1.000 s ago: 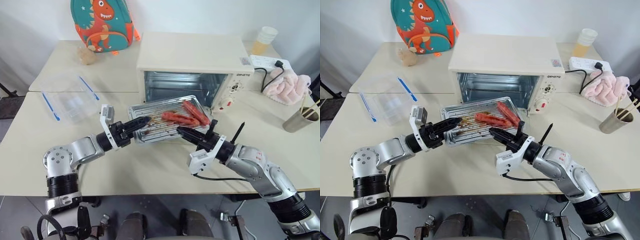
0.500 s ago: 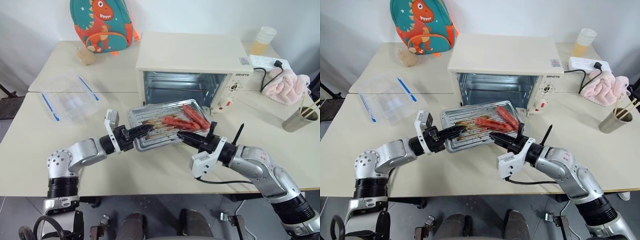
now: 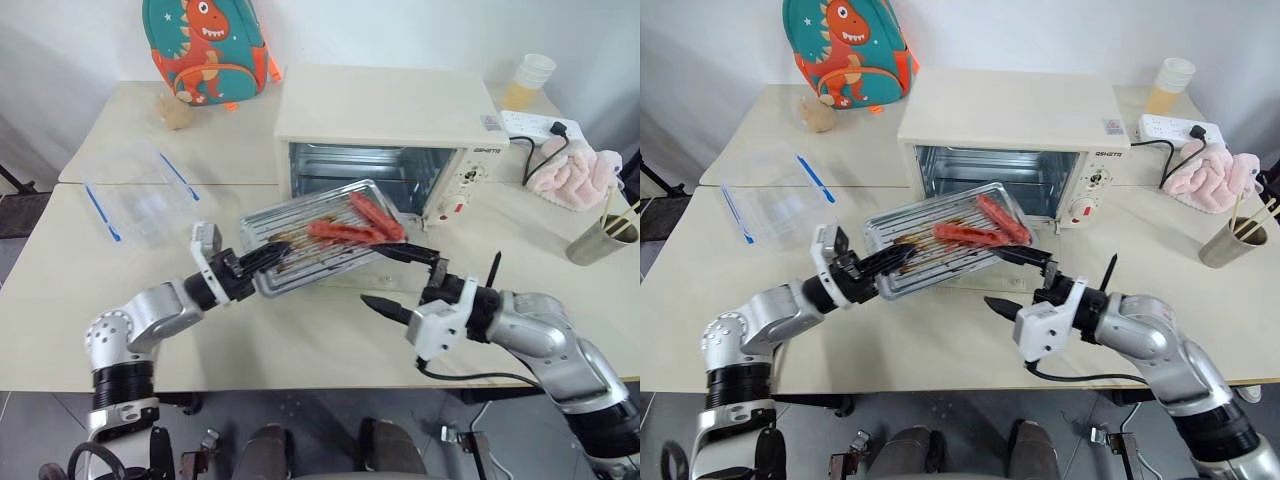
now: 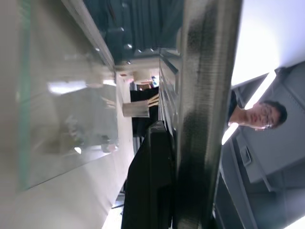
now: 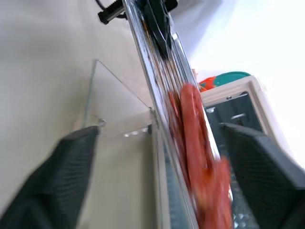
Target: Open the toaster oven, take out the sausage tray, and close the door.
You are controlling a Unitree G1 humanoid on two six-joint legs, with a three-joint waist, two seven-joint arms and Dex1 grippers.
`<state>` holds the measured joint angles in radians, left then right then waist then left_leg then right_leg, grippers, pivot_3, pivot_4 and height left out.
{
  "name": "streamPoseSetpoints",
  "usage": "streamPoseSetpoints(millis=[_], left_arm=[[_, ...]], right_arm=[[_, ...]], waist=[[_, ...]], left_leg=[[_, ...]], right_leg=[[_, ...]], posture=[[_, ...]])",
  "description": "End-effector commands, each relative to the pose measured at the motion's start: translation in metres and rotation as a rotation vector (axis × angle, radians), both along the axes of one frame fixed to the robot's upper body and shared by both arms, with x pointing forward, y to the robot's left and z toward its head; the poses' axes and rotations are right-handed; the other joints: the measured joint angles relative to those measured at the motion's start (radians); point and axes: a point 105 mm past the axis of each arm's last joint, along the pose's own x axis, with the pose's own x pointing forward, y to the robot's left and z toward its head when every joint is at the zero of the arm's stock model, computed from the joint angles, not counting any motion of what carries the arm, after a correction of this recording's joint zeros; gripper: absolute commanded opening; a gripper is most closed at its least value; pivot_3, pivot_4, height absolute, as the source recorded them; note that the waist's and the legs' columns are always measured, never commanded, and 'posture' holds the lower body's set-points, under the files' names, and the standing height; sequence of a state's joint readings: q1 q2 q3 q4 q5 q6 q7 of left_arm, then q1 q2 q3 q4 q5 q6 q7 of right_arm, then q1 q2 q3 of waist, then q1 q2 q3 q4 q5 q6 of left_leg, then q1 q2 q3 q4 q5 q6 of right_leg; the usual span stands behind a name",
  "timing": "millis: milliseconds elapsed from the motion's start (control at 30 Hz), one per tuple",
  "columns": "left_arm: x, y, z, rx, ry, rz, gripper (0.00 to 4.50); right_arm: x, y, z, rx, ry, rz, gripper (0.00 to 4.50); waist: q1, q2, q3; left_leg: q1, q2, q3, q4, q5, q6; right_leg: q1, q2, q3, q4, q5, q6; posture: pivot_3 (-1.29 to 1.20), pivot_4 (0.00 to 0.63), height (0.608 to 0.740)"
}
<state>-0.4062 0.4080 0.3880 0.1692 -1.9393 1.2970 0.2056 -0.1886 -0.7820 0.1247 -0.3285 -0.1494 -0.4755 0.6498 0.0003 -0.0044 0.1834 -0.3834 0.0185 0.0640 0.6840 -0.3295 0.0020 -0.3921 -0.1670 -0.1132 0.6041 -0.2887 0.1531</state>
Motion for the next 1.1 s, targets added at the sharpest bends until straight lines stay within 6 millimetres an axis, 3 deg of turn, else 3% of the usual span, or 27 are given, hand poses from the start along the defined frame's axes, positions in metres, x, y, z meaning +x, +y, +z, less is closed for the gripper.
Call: streamPoseSetpoints(millis=[33,133,233,400,600,700,833,1000,1100], left_arm=[[-0.022,0.031,0.01,-0.057,-0.075,-0.009,0.0],[-0.037,0.053,0.008,-0.079,-0.09,0.018,0.0],[-0.067,0.094,-0.001,-0.102,-0.084,0.145,0.0],[-0.091,0.128,-0.006,-0.128,-0.107,0.355,0.0],[-0.108,0.141,-0.011,-0.167,-0.146,0.529,0.0],[-0.111,0.144,-0.013,-0.181,-0.152,0.596,0.0],[-0.106,0.161,-0.02,-0.223,-0.127,0.777,0.0],[-0.096,0.166,-0.022,-0.25,-0.102,0.85,0.0],[-0.09,0.164,-0.026,-0.245,-0.071,0.836,0.0]], right_arm=[[-0.021,-0.012,0.0,0.018,0.062,0.072,4.26],[-0.021,-0.026,-0.005,0.031,0.103,0.052,4.26],[-0.008,-0.057,-0.018,0.028,0.161,-0.034,3.67],[0.016,-0.093,-0.032,0.025,0.197,-0.147,1.96],[0.042,-0.111,-0.042,0.115,0.292,-0.227,0.03],[0.05,-0.114,-0.048,0.137,0.336,-0.246,0.03],[0.062,-0.108,-0.077,0.137,0.548,-0.258,0.03],[0.073,-0.095,-0.079,0.153,0.554,-0.22,0.03],[0.078,-0.087,-0.065,0.221,0.518,-0.185,0.03]], waist=[[-0.003,0.0,0.0],[-0.003,0.0,0.0],[-0.014,-0.001,0.0],[-0.005,-0.002,0.0],[-0.003,-0.002,0.0],[-0.006,-0.002,0.0],[-0.007,-0.002,0.0],[-0.006,-0.002,0.0],[-0.005,-0.002,0.0]], left_leg=[[0.0,0.0,0.0,0.0,0.0,0.0],[0.002,0.0,0.001,-0.001,0.0,0.0],[0.006,0.001,0.001,-0.003,0.0,0.0],[0.012,0.002,0.002,-0.003,-0.001,0.001],[0.015,0.008,0.0,-0.002,-0.002,0.001],[0.015,0.008,0.001,-0.002,-0.002,0.0],[0.015,0.009,0.001,-0.002,-0.002,0.0],[0.015,0.009,0.001,-0.002,-0.002,0.0],[0.015,0.008,0.001,-0.001,-0.003,0.0]], right_leg=[[0.0,0.0,0.0,0.0,0.0,0.0],[0.0,0.0,0.001,0.0,0.0,0.0],[0.001,0.0,0.006,-0.001,-0.001,-0.001],[0.006,0.0,0.007,-0.004,-0.002,-0.003],[0.011,0.0,0.007,-0.01,-0.002,-0.004],[0.011,0.001,0.007,-0.01,-0.002,-0.005],[0.011,0.002,0.007,-0.009,-0.001,-0.005],[0.011,0.003,0.007,-0.009,-0.001,-0.005],[0.012,0.003,0.006,-0.009,-0.001,-0.006]], posture=[[0.0,0.15,0.74],[0.0,0.15,0.74],[0.0,0.15,0.74],[0.0,0.15,0.74],[0.0,0.15,0.74],[0.0,0.15,0.74],[0.0,0.15,0.74],[0.0,0.15,0.74],[0.0,0.15,0.74]])
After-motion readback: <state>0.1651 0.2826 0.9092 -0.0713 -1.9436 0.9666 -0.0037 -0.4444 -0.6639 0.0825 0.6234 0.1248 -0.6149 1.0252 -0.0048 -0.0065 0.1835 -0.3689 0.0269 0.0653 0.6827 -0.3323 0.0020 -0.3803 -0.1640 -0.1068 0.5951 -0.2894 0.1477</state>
